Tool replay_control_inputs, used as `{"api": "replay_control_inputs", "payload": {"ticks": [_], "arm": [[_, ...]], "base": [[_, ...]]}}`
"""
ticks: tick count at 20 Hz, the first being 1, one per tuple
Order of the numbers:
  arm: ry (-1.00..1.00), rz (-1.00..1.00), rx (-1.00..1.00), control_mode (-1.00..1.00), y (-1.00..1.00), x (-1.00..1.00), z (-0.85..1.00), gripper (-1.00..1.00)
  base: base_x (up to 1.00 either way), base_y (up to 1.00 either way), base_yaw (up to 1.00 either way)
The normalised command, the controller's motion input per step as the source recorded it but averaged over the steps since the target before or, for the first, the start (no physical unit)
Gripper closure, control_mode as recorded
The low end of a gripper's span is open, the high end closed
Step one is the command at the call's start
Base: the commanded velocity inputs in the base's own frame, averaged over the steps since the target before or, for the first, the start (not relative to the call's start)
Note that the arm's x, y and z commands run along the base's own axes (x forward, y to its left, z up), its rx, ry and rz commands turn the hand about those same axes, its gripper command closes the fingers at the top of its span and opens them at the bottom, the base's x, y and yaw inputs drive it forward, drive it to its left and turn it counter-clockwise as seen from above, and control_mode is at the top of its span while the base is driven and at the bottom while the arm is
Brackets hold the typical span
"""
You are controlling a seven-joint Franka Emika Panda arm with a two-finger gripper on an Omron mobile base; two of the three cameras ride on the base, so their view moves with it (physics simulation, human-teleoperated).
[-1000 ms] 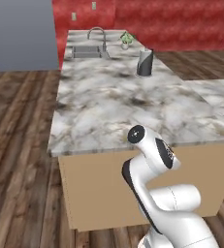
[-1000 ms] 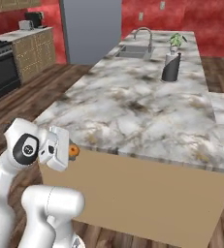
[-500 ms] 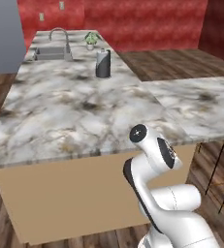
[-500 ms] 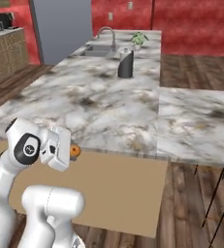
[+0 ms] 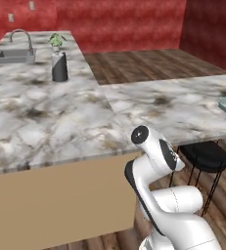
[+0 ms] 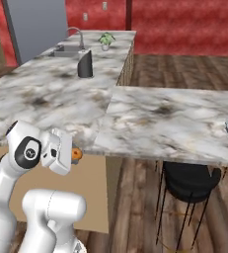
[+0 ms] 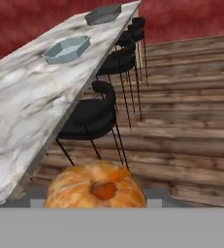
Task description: Place the cold items (tangerine and orange) from the fridge in one tupperware on the dining counter. Place the warm items (kebab skewer and hot dog) in the stove area in another tupperware.
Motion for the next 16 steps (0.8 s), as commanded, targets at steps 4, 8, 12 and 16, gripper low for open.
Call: {"api": "replay_control_inputs", "payload": {"ticks": [4, 8, 12, 16], "arm": [[0.00, 0.00, 0.00, 1.00, 0.00, 0.00, 0.00, 1.00], [0.00, 0.00, 0.00, 1.00, 0.00, 0.00, 0.00, 1.00], [0.00, 0.00, 0.00, 1.00, 0.00, 0.00, 0.00, 1.00], [0.00, 0.00, 0.00, 1.00, 0.00, 0.00, 0.00, 1.00]], "base": [[0.11, -1.00, -0.10], [0.11, -1.00, -0.09], [0.14, -0.98, -0.08], [0.29, -0.91, -0.02]]}}
